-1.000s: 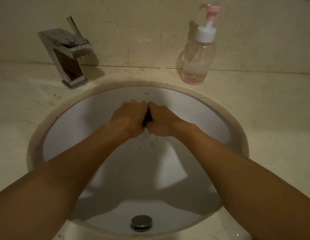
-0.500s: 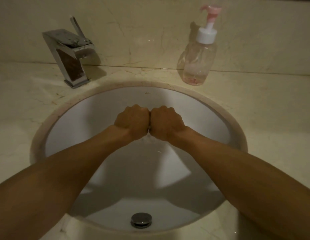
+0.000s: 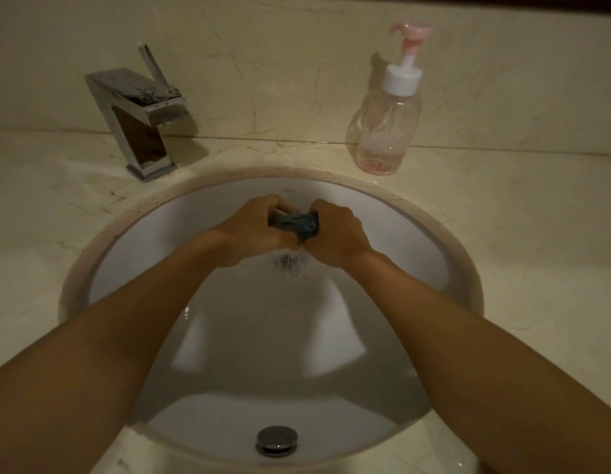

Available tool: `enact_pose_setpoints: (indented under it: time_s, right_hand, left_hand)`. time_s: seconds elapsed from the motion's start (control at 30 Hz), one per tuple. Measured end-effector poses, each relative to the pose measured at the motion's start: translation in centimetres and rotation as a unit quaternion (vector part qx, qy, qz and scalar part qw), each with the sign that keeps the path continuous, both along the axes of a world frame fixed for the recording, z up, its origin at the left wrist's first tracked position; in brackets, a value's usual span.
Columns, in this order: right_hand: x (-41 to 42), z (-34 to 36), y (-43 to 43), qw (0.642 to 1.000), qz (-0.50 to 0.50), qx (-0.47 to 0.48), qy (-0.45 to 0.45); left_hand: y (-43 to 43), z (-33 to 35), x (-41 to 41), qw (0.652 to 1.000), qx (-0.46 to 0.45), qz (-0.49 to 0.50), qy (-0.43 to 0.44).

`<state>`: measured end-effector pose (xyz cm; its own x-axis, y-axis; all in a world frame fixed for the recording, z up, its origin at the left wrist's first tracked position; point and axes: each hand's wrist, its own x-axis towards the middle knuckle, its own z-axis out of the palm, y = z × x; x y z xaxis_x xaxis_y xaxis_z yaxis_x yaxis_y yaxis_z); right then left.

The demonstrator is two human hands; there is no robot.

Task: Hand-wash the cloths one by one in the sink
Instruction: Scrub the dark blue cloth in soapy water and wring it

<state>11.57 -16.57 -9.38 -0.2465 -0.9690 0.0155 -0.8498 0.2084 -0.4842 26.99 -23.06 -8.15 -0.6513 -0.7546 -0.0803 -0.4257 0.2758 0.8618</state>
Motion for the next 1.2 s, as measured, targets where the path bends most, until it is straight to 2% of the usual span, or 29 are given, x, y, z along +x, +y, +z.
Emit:
enact_pose_setpoints:
  time_s: [0.1,0.17,0.23,0.33,0.43,0.5,0.63,0.73,0.9,1.2]
  right_hand:
    - [0.2,-0.1,-0.5,0.997,0.014,-0.045,-0.067]
    - [1.0,0.2,-0.6,0.989,0.041,-0.057,-0.132]
    - [1.6,0.6,-0.4,0.976,0.093,-0.043,-0.191]
    - [1.6,1.9,0.5,0.965,0.13,0.027,-0.225]
    - [1.3,4.2,1.2,0.954,0.1,0.076,-0.272]
    - [1.5,6.2,0.8,0.958,0.077,0.037,-0.275]
    - [3.4,11.2,-1.5,0.962,0.077,-0.092,-0.247]
    - [5.8,14.9,-3.7,0.964,0.094,-0.134,-0.208]
    - [9.1,18.8,-7.7,0.979,0.159,-0.089,-0.095]
    - [11.4,20.0,-15.8,0.973,0.207,-0.021,0.098]
  left_hand:
    - [0.1,0.4,-0.4,0.981,0.106,0.072,0.148]
    - [0.1,0.4,-0.9,0.962,0.145,0.126,0.195]
    - [0.1,0.5,-0.9,0.963,0.124,0.167,0.17]
    - [0.8,0.8,0.1,0.978,0.091,0.167,0.09]
    - [0.6,2.2,2.2,0.985,0.073,0.135,0.083]
    - [0.2,3.7,4.3,0.98,0.066,0.159,0.095]
    - [-0.8,7.4,9.9,0.972,0.04,0.21,0.1]
    - [-1.5,10.2,13.7,0.964,0.031,0.245,0.098]
    - [-4.1,14.0,17.9,0.957,-0.012,0.281,0.071]
    - [-8.7,16.6,19.2,0.968,-0.092,0.229,0.051]
